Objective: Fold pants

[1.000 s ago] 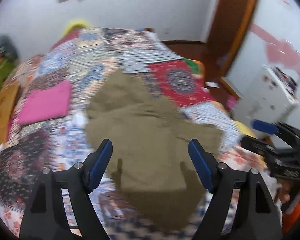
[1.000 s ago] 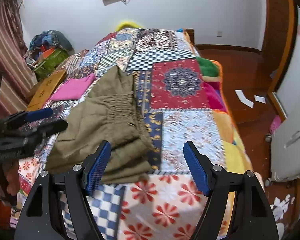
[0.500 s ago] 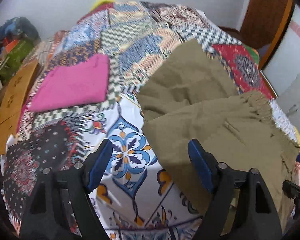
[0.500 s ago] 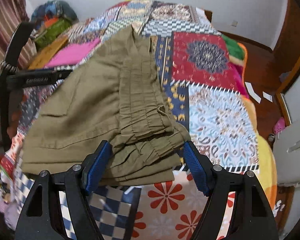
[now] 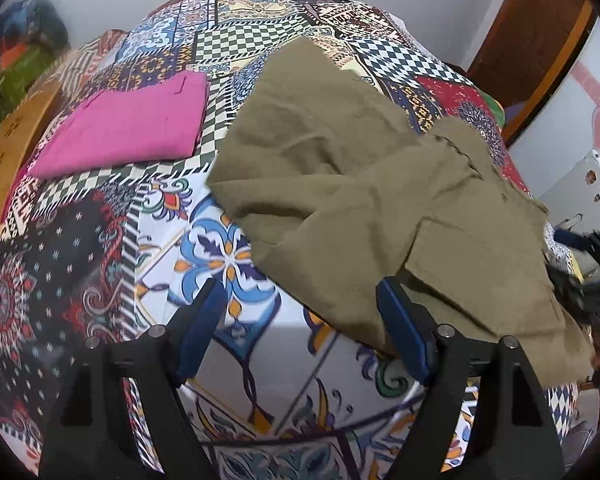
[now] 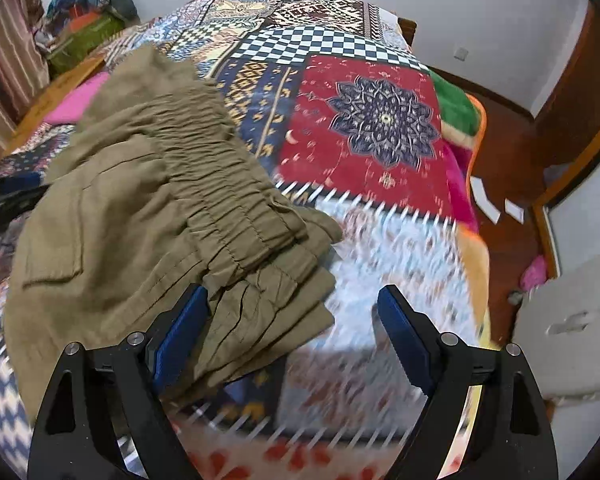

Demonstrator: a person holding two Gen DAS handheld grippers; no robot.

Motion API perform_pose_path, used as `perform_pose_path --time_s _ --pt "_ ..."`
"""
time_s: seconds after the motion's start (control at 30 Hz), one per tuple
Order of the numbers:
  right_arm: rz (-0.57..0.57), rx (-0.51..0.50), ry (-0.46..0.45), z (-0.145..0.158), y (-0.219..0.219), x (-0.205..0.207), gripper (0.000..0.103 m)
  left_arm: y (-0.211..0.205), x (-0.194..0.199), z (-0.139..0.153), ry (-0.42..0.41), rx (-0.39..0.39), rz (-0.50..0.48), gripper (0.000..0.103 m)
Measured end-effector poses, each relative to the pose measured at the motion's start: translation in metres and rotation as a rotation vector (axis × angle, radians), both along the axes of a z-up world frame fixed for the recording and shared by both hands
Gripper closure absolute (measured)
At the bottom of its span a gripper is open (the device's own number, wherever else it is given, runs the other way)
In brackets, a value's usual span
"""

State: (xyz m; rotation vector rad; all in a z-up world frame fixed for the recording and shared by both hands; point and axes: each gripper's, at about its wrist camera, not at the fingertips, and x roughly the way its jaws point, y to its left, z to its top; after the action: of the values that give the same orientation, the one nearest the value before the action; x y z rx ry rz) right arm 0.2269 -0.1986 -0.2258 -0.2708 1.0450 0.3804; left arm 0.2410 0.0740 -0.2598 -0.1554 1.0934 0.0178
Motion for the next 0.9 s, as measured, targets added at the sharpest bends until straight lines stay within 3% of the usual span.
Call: perform_pose_path --time_s 0.2,0.53,0.67,0.77,0.9 --pt "0.038 -0.06 -0.008 -0.007 0.011 0.048 0.02 -0.022 -0.004 0.011 -0.008 0.038 -0.052 0.024" --pt "0.039 -0.048 0.007 -0.007 0.033 0.099 0.019 -0.033 -0.007 0.017 -0.022 0.007 -0.054 0.025" --pt "0.009 -0.009 0.017 0.005 0.022 0.095 0.02 -0.014 -0.019 0.036 -0.065 -0.011 -0.012 0.025" --pt "-0.015 0.02 -0.017 0.023 0.01 0.079 0.02 0.01 -0.023 0.054 -0.116 0.033 0.054 0.025" --pt "-0.012 0.081 -0.064 0.051 0.002 0.044 0.02 0.037 -0.012 0.058 -0.133 0.081 0.11 0.025"
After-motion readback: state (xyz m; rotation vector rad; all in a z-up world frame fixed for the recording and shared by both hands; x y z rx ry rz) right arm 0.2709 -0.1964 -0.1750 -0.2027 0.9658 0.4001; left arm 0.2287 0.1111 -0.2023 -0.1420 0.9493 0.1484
